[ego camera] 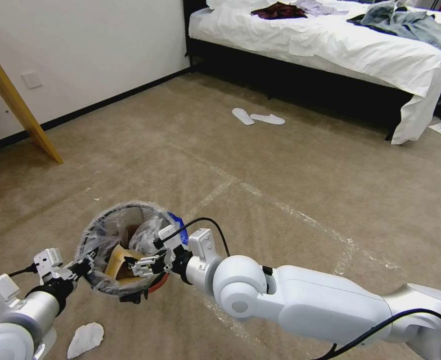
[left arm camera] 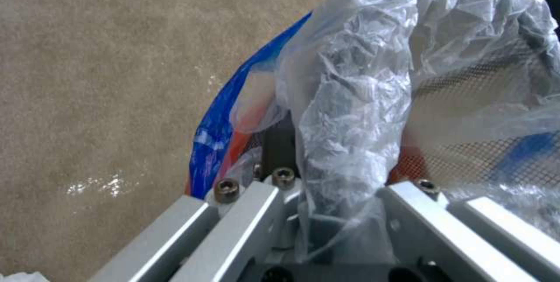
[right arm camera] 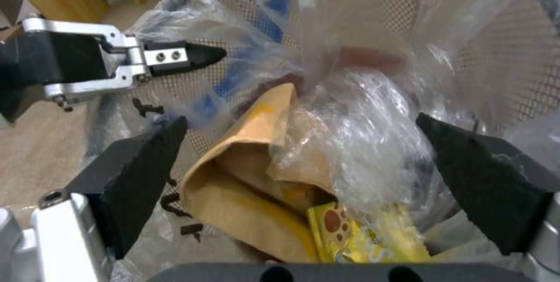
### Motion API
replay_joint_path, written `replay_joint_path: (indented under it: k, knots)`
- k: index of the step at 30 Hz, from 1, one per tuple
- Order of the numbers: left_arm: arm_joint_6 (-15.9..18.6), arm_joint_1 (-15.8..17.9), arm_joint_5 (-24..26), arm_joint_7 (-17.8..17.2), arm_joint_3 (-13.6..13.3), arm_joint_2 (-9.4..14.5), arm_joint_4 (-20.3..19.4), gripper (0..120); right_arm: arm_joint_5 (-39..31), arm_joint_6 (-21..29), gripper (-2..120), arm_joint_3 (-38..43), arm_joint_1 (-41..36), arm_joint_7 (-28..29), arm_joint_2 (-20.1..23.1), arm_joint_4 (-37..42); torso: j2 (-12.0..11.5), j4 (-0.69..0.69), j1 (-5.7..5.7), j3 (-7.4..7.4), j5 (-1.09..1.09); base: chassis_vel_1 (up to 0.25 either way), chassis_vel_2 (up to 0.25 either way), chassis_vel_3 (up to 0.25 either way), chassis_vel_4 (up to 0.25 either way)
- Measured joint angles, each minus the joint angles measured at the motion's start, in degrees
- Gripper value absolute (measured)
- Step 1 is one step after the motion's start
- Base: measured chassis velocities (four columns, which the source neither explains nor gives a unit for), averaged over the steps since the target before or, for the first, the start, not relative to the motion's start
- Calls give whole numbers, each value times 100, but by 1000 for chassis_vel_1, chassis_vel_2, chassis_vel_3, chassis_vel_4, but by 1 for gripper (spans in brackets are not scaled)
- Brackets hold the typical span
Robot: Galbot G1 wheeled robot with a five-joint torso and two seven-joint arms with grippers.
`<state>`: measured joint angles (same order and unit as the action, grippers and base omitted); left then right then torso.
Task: Pick up the trash bin and place the garbage on the floor into it.
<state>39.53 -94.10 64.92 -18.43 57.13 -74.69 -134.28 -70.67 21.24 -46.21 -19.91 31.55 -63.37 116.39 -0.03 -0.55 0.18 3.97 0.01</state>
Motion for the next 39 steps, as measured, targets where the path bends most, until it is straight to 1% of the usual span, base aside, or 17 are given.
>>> replay_joint_path:
  k: [7,10,14,19,20,21,22,23,24,25,28,31,34,35,36,37,39]
  knots:
    - [-2,7,-16,8,-9,-32,4,1,50,268,100,-66,95,310,-72,-26,0,0,0,0,0,0,0,0,0]
    - [-2,12,-23,10,-14,-44,13,1,146,310,100,-90,109,353,-102,-69,0,0,0,0,0,0,0,0,0]
    - [-4,17,-26,14,-15,-45,30,1,272,311,100,-64,86,347,-122,-70,0,0,0,0,0,0,0,0,0]
    - [-14,30,-31,15,-14,-43,50,1,532,119,100,121,-12,166,-125,-41,0,0,0,0,0,0,0,0,0]
    - [-15,44,-31,19,-15,-42,60,1,748,-212,100,411,-169,-160,-115,14,0,0,0,0,0,0,0,0,0]
    - [-15,44,-31,19,-15,-42,60,1,748,-212,100,411,-169,-160,-115,14,0,0,0,0,0,0,0,0,0]
    - [-15,46,-32,19,-8,-34,67,1,912,-479,100,663,-299,-420,-81,22,0,0,0,0,0,0,0,0,0]
    - [-15,46,-32,19,-8,-34,67,1,912,-479,100,663,-299,-420,-81,22,0,0,0,0,0,0,0,0,0]
    - [-15,45,-32,19,3,-25,72,1,990,-704,100,882,-415,-644,-43,32,0,0,0,0,0,0,0,0,0]
    - [-15,45,-32,19,3,-25,72,1,990,-704,100,882,-415,-644,-43,32,0,0,0,0,0,0,0,0,0]
    - [-15,21,-31,19,18,-30,73,1,1052,-1016,100,1057,-572,-931,-16,33,0,0,0,0,0,0,0,0,0]
    - [-16,15,-31,19,21,-33,73,1,1088,-1134,100,1075,-621,-1028,-15,23,0,0,0,0,0,0,0,0,0]
    - [-17,-15,-31,19,48,-37,58,1,1163,-1601,100,1446,-835,-1528,-7,21,0,1,0,0,0,0,0,0,0]
    - [-17,-15,-31,19,48,-37,58,1,1163,-1601,100,1446,-835,-1528,-7,21,0,1,0,0,0,0,0,0,0]
    - [-18,-24,-30,19,63,-33,46,1,1203,-1817,100,1708,-922,-1753,23,23,0,2,0,0,0,0,0,0,0]
    - [-18,-24,-30,19,63,-33,46,1,1203,-1817,100,1708,-922,-1753,23,23,0,2,0,0,0,0,0,0,0]
    - [-18,-29,-30,19,77,-29,23,1,1247,-2296,100,2412,-1153,-2285,169,59,0,0,0,0,1,0,0,0,0]
